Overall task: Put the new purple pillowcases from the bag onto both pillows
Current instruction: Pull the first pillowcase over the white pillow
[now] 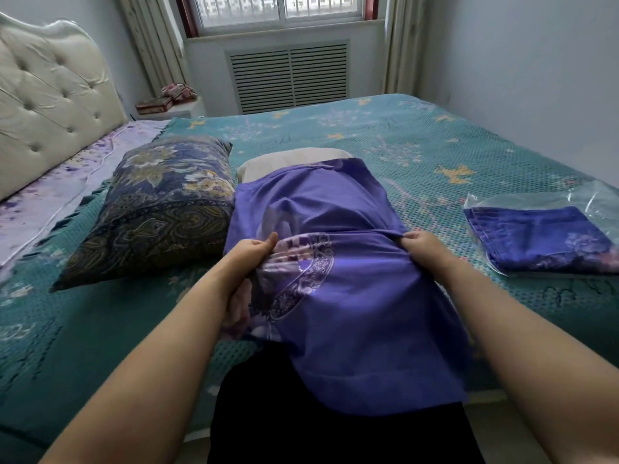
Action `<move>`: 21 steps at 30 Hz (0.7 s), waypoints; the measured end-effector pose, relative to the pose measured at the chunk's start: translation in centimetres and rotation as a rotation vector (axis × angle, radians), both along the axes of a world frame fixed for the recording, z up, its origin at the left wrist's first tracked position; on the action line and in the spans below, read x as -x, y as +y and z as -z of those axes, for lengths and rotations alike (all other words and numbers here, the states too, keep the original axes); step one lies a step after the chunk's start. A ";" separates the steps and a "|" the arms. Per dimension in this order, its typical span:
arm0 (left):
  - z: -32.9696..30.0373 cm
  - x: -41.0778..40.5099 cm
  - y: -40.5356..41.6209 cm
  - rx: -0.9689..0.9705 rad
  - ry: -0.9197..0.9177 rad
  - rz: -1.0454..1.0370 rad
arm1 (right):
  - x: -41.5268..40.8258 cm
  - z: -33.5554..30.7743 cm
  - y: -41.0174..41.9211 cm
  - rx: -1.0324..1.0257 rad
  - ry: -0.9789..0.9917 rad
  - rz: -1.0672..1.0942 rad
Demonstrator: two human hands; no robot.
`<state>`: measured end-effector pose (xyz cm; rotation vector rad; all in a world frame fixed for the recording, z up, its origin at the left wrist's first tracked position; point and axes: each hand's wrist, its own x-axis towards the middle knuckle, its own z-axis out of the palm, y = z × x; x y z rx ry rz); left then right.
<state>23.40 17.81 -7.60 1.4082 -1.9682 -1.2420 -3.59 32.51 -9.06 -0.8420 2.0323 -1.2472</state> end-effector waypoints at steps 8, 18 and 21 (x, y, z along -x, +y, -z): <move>0.0 -3.9 0.8 0.199 -0.227 0.194 | 0.4 -0.8 3.1 0.112 -0.245 -0.172; -1.6 -5.8 3.7 0.477 -0.726 0.192 | -1.2 -0.5 6.2 -0.037 0.487 -0.281; -2.4 -5.5 5.4 0.630 -0.745 0.080 | -1.2 -0.4 6.8 -0.018 0.450 -0.245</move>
